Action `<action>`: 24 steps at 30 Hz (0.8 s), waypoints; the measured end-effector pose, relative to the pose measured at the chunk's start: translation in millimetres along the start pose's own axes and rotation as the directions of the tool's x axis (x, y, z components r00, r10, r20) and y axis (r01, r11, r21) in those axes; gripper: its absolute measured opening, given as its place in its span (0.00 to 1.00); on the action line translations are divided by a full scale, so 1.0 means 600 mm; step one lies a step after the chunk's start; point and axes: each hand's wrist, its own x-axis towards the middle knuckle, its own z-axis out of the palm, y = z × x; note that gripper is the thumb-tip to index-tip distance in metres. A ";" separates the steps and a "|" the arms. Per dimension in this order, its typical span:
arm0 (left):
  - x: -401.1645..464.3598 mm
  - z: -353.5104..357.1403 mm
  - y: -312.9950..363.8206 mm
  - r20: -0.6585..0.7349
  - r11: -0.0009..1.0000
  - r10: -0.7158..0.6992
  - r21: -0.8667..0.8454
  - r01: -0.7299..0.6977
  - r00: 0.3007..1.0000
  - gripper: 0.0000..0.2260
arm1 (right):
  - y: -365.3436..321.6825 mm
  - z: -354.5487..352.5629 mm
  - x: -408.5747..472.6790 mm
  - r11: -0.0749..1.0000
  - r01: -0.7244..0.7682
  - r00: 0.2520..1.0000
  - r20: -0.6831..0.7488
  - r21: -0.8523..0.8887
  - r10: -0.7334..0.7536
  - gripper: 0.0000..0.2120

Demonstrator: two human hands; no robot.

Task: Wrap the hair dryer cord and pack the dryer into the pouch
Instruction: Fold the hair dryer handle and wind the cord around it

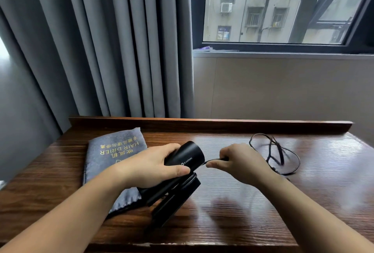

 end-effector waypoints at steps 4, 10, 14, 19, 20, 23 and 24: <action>0.015 0.002 0.000 -0.099 0.987 -0.017 0.156 0.033 0.995 0.20 | -0.017 -0.010 -0.001 0.996 -0.031 0.999 -0.031 0.078 0.033 0.25; 0.036 0.023 -0.012 -0.384 0.978 -0.066 0.157 0.135 0.921 0.28 | -0.063 -0.032 -0.018 0.822 -0.046 0.994 0.111 0.568 -0.022 0.15; 0.050 0.036 -0.012 -0.564 0.997 -0.076 -0.058 0.053 0.823 0.22 | -0.097 -0.029 -0.034 0.603 -0.079 0.974 0.190 0.794 -0.124 0.14; 0.064 0.051 -0.002 -0.690 0.936 -0.230 -0.349 -0.037 0.686 0.25 | -0.113 0.002 -0.047 0.423 -0.020 0.977 0.108 0.906 -0.186 0.13; 0.065 0.053 0.000 -0.708 0.919 -0.244 -0.386 -0.074 0.662 0.25 | -0.111 0.008 -0.048 0.438 -0.017 0.982 0.097 0.899 -0.161 0.13; 0.068 0.060 0.003 -0.759 0.885 -0.276 -0.441 -0.152 0.590 0.24 | -0.109 0.016 -0.054 0.699 0.036 0.998 0.010 0.714 -0.062 0.11; 0.070 0.062 0.003 -0.768 0.877 -0.288 -0.452 -0.165 0.572 0.24 | -0.110 0.017 -0.059 0.789 0.055 0.998 -0.023 0.612 -0.052 0.10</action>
